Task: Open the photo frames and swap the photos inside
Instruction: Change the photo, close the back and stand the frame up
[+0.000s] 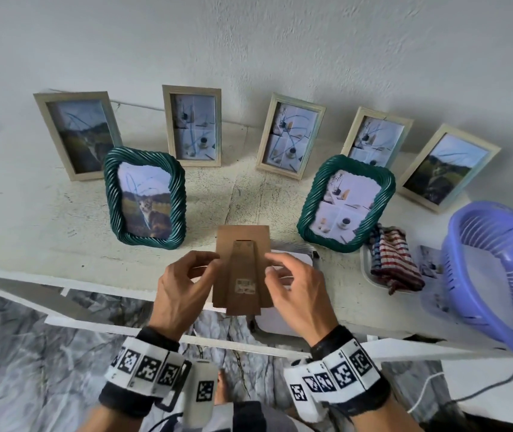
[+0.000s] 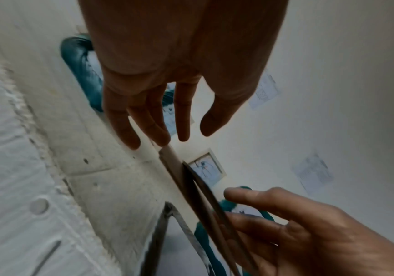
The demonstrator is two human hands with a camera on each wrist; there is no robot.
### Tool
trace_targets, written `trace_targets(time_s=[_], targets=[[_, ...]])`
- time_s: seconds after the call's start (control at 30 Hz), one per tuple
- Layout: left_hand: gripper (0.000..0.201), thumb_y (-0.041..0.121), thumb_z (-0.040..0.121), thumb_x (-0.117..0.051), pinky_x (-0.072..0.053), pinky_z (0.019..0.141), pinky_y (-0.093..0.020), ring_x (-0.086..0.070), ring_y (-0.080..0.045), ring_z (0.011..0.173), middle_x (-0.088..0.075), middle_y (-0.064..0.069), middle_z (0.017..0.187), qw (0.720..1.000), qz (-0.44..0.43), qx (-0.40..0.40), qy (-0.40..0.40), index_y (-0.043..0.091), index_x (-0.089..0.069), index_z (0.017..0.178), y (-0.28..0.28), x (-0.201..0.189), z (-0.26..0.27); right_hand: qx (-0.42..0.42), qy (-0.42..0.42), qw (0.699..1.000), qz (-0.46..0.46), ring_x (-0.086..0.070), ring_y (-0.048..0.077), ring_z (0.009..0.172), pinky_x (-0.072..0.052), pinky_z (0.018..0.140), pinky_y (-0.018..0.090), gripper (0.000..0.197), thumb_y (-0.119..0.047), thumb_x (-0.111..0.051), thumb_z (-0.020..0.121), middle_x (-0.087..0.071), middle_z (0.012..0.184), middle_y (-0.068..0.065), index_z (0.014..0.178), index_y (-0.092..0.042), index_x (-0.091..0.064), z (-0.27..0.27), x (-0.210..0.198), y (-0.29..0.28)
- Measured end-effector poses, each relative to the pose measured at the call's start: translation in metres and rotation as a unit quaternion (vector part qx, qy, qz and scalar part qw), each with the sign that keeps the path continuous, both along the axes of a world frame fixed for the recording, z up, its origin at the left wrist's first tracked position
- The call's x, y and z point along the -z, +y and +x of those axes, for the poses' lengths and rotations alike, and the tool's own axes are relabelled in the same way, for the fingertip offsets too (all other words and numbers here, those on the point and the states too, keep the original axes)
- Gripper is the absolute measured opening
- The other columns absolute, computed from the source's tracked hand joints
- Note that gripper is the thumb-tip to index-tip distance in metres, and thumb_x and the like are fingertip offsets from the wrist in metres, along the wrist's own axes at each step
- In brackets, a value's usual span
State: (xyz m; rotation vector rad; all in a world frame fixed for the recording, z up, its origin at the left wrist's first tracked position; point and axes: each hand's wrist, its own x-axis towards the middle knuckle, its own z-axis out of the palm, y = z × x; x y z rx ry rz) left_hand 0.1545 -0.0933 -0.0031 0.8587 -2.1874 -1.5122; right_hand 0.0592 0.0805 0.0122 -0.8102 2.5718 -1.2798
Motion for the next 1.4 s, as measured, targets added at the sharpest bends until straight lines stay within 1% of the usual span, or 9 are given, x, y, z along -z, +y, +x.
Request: trace_targets(time_s=[0.07,0.13,0.3,0.5,0.67,0.77,1.0,1.13,1.4], targets=[[0.011,0.026,0.089,-0.068,-0.049,0.071,-0.006,-0.066,0.008,0.082,-0.073,0.011,0.089,0.999,-0.02,0.037,-0.004,0.019,-0.072,0.095,0.015,-0.001,-0.008,0.014,-0.001,1.0,-0.003,-0.066,0.003,0.072,-0.055,0.063,0.014,0.025,-0.017,-0.062,0.092,-0.071,0.091,0.0,0.115,-0.014,-0.069,-0.002,0.003,0.021],[0.011,0.025,0.09,-0.066,-0.048,0.07,-0.004,-0.065,0.01,0.083,-0.073,0.011,0.091,0.997,-0.029,0.065,-0.011,0.018,-0.072,0.097,0.028,0.002,-0.014,0.032,-0.012,0.999,-0.005,-0.066,0.004,0.073,-0.054,0.062,0.013,0.024,-0.014,-0.062,0.091,-0.071,0.092,0.001,0.114,-0.012,-0.069,-0.002,0.009,0.039],[0.015,0.026,0.091,-0.066,-0.05,0.069,-0.007,-0.065,0.01,0.083,-0.073,0.009,0.093,0.993,-0.029,0.107,-0.027,0.016,-0.071,0.101,0.053,0.012,-0.02,0.065,0.004,0.998,0.009,-0.067,0.005,0.076,-0.058,0.066,0.023,0.024,-0.016,-0.063,0.09,-0.072,0.095,0.0,0.113,-0.015,-0.07,-0.001,0.024,0.066],[0.014,0.026,0.09,-0.066,-0.048,0.069,-0.003,-0.063,0.01,0.084,-0.071,0.009,0.092,0.991,-0.054,0.117,-0.036,0.018,-0.07,0.1,0.066,0.016,-0.023,0.069,0.031,0.997,0.022,-0.066,0.006,0.076,-0.057,0.066,0.025,0.028,-0.026,-0.058,0.088,-0.072,0.096,-0.001,0.111,-0.016,-0.07,-0.002,0.033,0.076],[0.013,0.025,0.089,-0.066,-0.046,0.069,-0.002,-0.063,0.01,0.083,-0.071,0.007,0.092,0.99,-0.068,0.115,-0.035,0.018,-0.071,0.099,0.069,0.018,-0.024,0.064,0.02,0.997,0.032,-0.066,0.007,0.076,-0.058,0.068,0.028,0.024,-0.02,-0.062,0.09,-0.072,0.097,0.0,0.112,-0.015,-0.07,-0.004,0.038,0.076],[0.013,0.025,0.089,-0.066,-0.048,0.07,-0.003,-0.064,0.007,0.083,-0.071,0.006,0.09,0.99,-0.076,0.114,-0.038,0.016,-0.071,0.097,0.069,0.019,-0.024,0.06,0.018,0.997,0.037,-0.066,0.008,0.077,-0.058,0.07,0.031,0.023,-0.02,-0.062,0.09,-0.072,0.098,0.0,0.112,-0.014,-0.07,-0.005,0.04,0.074],[0.013,0.026,0.091,-0.064,-0.049,0.071,-0.005,-0.065,0.002,0.082,-0.071,0.005,0.088,0.986,-0.089,0.126,-0.055,0.015,-0.07,0.095,0.066,0.023,-0.025,0.051,0.045,0.996,0.054,-0.064,0.008,0.075,-0.056,0.068,0.026,0.02,-0.019,-0.061,0.09,-0.071,0.094,0.0,0.107,-0.013,-0.07,-0.004,0.044,0.072],[0.013,0.026,0.09,-0.065,-0.054,0.075,-0.016,-0.065,0.001,0.082,-0.068,0.006,0.091,0.985,-0.099,0.134,-0.054,0.016,-0.07,0.095,0.064,0.024,-0.026,0.052,0.056,0.995,0.06,-0.063,0.014,0.076,-0.056,0.069,0.032,0.021,-0.02,-0.059,0.089,-0.067,0.093,0.003,0.103,-0.011,-0.07,-0.003,0.045,0.069],[0.031,0.029,0.091,-0.062,-0.055,0.086,-0.028,-0.064,-0.009,0.09,-0.06,0.002,0.12,0.971,-0.157,0.165,-0.077,0.01,-0.069,0.115,0.067,0.031,-0.027,0.041,0.053,0.992,0.103,-0.06,0.018,0.078,-0.052,0.075,0.032,0.018,-0.018,-0.061,0.09,-0.059,0.096,0.005,0.095,-0.006,-0.072,-0.005,0.045,0.069]])
